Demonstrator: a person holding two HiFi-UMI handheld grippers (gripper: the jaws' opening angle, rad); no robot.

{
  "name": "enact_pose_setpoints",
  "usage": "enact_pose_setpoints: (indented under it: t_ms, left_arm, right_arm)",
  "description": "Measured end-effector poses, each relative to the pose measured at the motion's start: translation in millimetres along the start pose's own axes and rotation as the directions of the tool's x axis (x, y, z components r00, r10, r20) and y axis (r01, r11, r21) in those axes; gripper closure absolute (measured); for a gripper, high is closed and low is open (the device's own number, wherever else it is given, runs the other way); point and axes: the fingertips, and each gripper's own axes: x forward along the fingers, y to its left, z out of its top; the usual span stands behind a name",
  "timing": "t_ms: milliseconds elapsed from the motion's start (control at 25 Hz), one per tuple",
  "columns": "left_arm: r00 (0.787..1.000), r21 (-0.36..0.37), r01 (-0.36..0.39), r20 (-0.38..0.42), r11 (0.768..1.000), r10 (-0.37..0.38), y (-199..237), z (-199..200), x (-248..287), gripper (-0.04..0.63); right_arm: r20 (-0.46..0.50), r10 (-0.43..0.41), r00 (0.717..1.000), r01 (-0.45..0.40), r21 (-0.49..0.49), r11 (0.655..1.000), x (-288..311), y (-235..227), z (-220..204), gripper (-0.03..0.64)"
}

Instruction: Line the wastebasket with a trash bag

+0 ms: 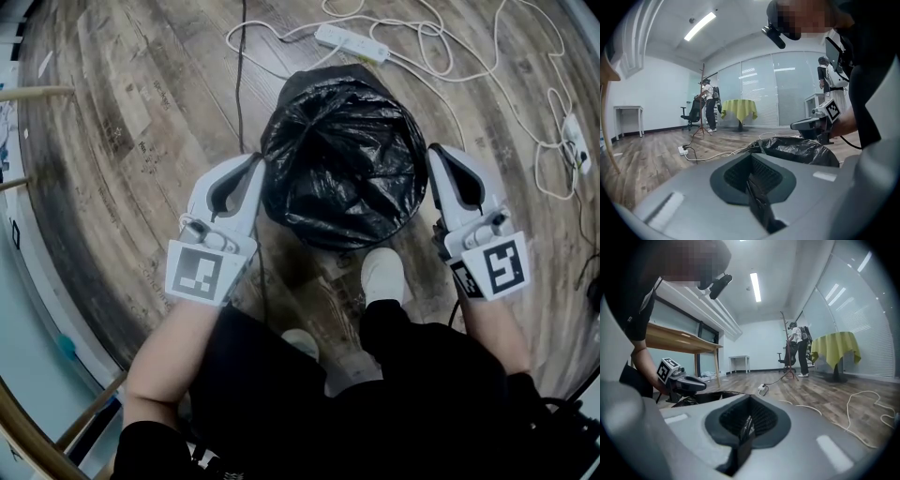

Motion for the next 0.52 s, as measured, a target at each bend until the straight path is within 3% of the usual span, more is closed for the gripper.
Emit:
enact_pose_setpoints:
  t_ms: [520]
  left_arm:
    - [0.999,0.004,0.021,0.027,1.0,-0.021,-4.1,5.5,0.0,0.591]
  right_arm:
    - [0.002,0.04,0.999,-0.04,0.004,0.999,6.2,15.2,-2.9,0.615]
